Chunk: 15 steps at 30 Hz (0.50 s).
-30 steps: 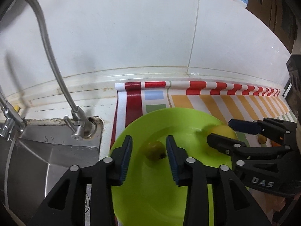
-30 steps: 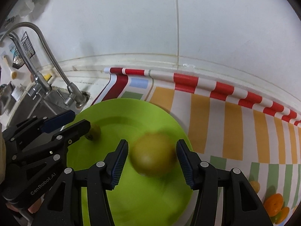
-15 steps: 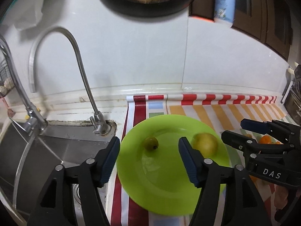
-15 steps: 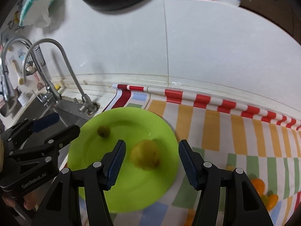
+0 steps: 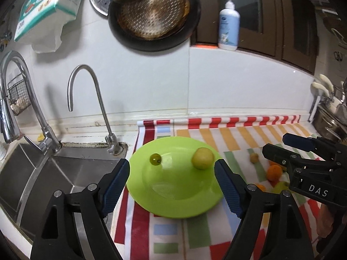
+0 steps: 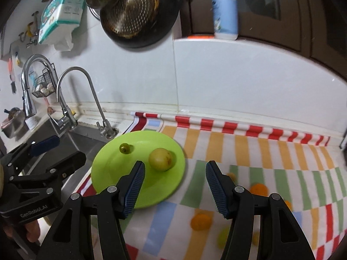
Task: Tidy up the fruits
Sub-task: 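Open both tools to drop the lime and pomelo onto the plate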
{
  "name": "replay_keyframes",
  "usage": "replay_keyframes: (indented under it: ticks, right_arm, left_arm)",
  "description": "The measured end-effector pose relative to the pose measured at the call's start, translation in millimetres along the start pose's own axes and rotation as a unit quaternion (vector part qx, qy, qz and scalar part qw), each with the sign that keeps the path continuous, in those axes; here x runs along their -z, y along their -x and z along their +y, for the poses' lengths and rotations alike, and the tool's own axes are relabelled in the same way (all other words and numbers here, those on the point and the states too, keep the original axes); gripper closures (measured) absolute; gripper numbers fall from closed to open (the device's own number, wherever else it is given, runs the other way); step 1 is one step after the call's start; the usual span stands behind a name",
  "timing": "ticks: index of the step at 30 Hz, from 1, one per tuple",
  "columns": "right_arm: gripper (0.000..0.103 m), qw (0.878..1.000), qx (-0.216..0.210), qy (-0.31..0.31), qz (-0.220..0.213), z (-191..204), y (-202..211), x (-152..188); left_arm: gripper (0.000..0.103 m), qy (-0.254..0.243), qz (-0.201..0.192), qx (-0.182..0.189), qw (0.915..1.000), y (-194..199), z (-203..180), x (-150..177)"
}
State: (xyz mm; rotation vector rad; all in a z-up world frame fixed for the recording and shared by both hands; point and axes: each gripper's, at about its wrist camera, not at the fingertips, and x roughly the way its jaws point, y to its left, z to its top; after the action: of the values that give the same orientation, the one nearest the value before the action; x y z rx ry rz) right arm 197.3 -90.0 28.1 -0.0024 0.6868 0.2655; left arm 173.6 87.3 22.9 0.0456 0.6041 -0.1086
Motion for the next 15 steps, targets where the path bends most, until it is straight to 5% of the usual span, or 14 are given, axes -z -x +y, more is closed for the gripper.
replay_keyframes:
  ticks: [15]
  right_arm:
    - [0.044,0.998,0.039,-0.029,-0.046,-36,75,32]
  left_arm:
    - [0.013,-0.041,-0.051,0.034,0.9973,53,-53,10]
